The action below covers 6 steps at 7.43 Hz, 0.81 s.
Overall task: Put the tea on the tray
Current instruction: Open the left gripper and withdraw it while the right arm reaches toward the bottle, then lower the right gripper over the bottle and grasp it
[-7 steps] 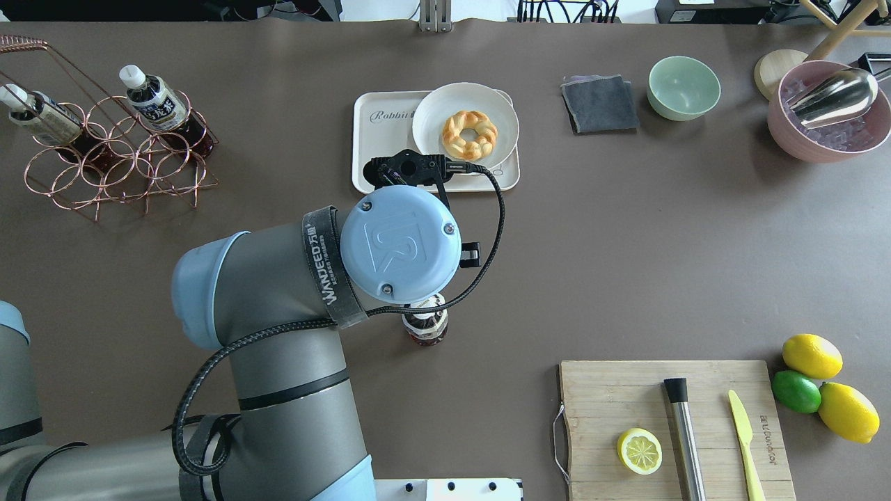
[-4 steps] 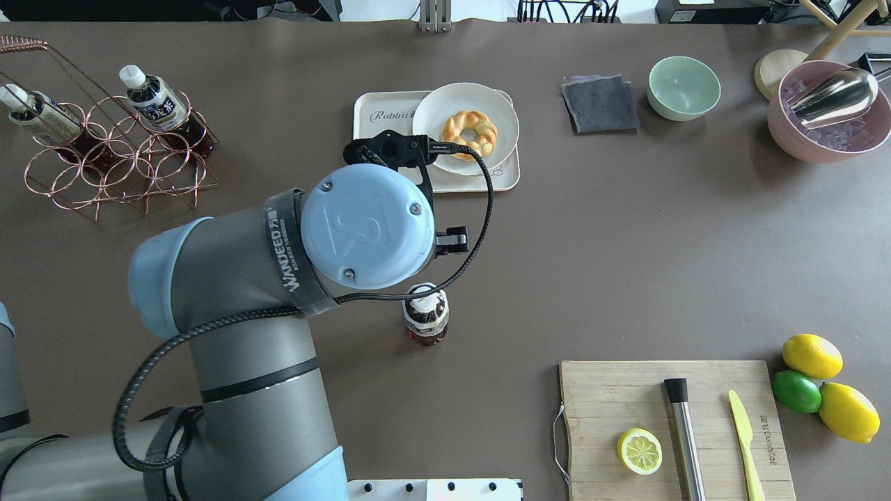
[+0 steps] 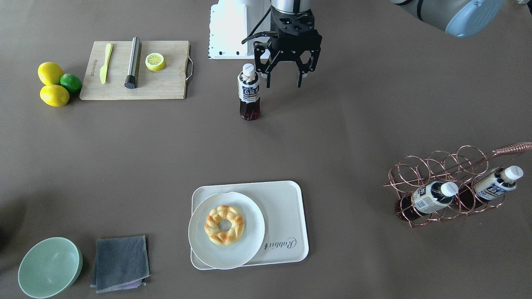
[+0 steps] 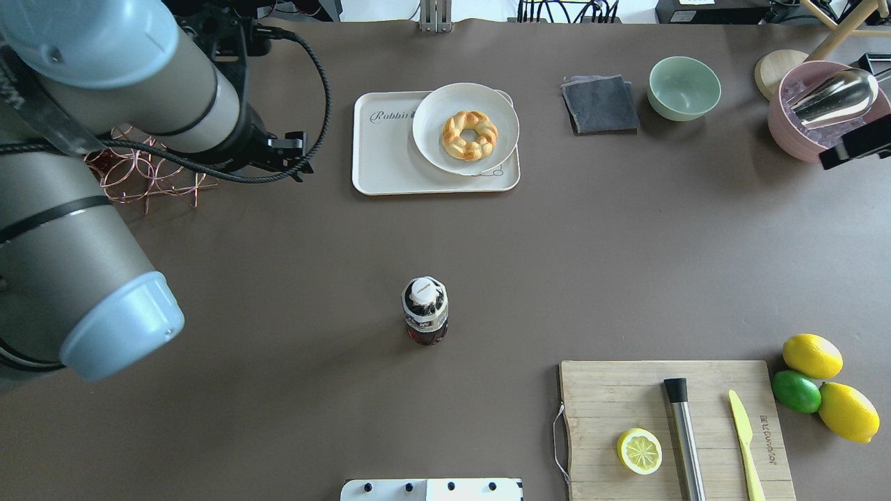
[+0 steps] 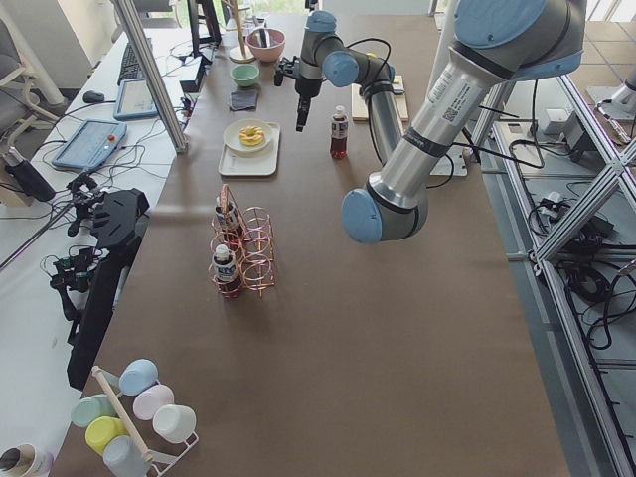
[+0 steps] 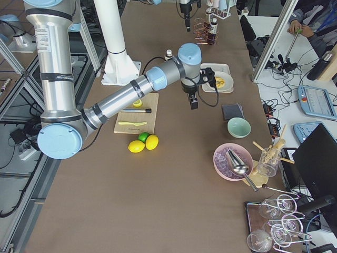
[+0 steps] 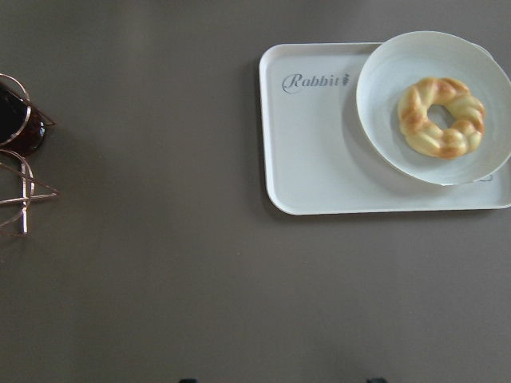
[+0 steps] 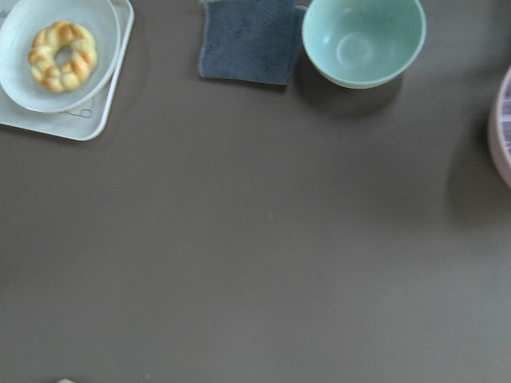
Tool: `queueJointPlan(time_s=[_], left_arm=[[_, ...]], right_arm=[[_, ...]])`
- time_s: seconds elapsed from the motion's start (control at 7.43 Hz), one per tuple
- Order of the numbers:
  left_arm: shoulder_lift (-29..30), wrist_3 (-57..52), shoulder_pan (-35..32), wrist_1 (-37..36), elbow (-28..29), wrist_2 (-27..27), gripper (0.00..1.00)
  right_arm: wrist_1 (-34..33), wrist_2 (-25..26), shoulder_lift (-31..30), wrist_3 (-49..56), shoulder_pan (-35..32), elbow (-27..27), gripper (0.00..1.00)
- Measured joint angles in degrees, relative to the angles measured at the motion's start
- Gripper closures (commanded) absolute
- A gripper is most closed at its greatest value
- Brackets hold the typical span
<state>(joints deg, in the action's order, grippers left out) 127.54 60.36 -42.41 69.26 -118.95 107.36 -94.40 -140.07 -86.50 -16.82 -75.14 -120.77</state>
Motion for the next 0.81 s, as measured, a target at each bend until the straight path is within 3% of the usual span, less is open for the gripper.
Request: queueJointPlan(time_s=[0.4,0.81], left_arm=[[-9.8,-19.9,-14.0,0.4,0.3,12.7,0.18],[-13.9,-29.8,-20.3,0.4,1.1,17.3,0.19]], right_arm=[[-1.4,13.3,14.9,-31.3,23.2,-6.1,0.00],[-8.0,27.9,29.5,-47.4,41.1,-3.6,0.00]])
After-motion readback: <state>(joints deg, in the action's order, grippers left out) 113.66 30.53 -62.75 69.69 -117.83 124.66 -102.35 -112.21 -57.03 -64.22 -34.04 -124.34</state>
